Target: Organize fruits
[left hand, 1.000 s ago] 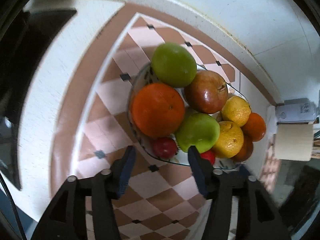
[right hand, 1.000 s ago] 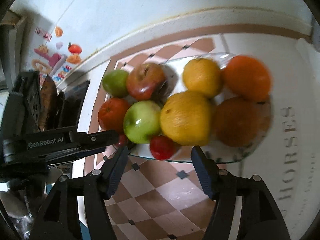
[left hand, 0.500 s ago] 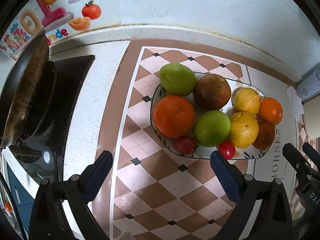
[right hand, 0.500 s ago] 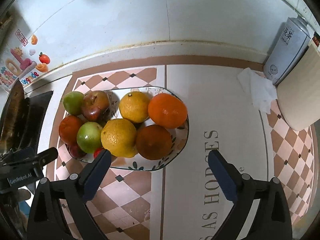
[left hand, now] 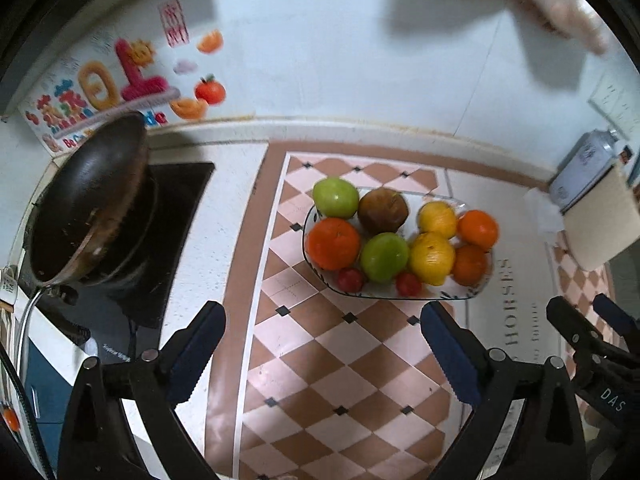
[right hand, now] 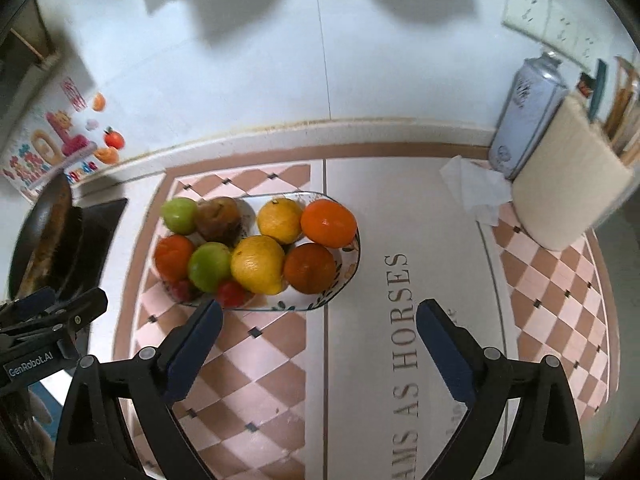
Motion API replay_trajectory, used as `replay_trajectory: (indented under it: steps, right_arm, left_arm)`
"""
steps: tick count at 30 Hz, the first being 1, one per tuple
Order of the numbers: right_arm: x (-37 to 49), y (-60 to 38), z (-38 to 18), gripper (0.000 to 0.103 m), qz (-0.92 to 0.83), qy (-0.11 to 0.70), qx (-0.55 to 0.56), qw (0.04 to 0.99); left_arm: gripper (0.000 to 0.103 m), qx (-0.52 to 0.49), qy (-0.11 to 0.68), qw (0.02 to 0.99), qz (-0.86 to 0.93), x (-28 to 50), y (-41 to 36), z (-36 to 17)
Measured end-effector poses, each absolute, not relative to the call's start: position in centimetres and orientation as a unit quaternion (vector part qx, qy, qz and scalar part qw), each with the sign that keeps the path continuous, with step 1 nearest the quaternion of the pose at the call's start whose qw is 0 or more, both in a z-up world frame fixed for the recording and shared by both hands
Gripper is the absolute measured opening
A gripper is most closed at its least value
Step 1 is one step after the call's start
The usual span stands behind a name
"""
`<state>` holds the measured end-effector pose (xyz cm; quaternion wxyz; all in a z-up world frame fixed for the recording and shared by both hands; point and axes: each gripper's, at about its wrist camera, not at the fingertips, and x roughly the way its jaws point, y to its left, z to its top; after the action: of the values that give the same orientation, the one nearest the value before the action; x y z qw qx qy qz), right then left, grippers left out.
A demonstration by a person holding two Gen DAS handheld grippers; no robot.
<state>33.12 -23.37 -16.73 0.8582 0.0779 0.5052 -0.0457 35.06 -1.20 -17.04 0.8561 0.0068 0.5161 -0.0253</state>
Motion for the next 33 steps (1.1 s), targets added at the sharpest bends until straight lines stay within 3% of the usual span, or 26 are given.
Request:
replay_trajectory:
  steps: [22,33]
  right_arm:
    - [8.9,-17.7,-0.6,0.1,-0.048,0.393,0.076,0.915]
    - [2.5,-16.3,4.6,0.101,-0.023,0.36,0.061,0.931]
  left_arm:
    - [0.1,0.009,0.413,0.909,-0.061,14.7,3.4,-4.7]
    - [0.1,0.002,0.39,0.92,-0.046,9.1,3.9,-1.5]
